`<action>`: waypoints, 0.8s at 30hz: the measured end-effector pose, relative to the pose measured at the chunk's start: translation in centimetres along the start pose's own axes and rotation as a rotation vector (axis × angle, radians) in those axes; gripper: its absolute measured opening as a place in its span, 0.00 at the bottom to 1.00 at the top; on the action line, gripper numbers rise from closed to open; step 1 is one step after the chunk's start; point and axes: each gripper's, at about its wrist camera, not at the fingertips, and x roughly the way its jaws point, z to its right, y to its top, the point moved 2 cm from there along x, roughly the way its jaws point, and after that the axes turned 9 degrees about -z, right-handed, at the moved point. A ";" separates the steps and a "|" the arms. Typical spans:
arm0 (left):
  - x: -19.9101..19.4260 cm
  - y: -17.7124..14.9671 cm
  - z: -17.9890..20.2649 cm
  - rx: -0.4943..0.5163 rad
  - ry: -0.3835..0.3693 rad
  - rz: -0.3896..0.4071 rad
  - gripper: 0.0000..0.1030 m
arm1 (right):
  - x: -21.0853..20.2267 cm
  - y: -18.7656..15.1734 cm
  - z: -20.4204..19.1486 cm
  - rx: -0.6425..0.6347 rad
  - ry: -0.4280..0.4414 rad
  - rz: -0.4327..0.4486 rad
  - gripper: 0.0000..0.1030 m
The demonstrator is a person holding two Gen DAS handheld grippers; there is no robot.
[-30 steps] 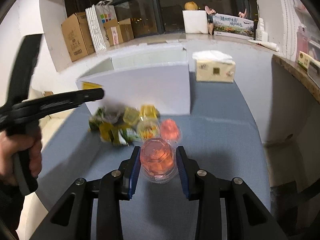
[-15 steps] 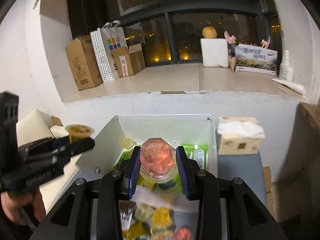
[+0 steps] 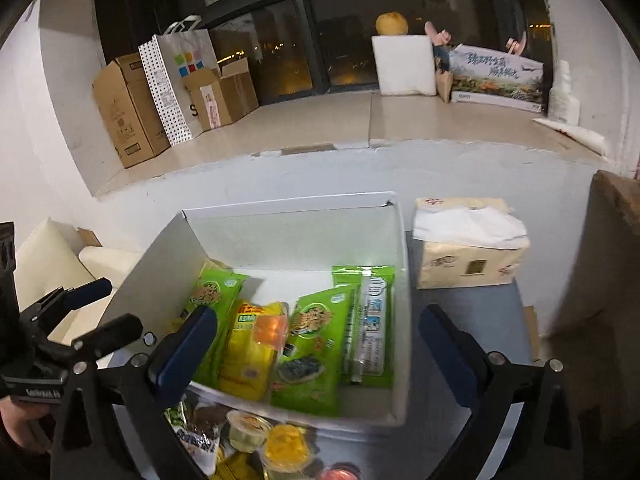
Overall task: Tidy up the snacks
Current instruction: 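Lower both jelly cups into the white box and open both tools, then move both tools back over the remaining snacks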
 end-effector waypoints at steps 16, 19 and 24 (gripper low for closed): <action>-7.1 -11.5 4.7 0.027 -0.066 0.023 1.00 | -6.0 -12.3 -0.1 -0.026 -0.065 -0.019 1.00; -7.8 -12.7 5.3 0.037 -0.064 0.018 1.00 | -5.2 -14.2 0.7 -0.007 -0.066 -0.053 1.00; -8.4 -14.0 5.3 0.015 -0.068 0.009 1.00 | -3.2 -15.5 0.8 -0.051 -0.119 -0.092 1.00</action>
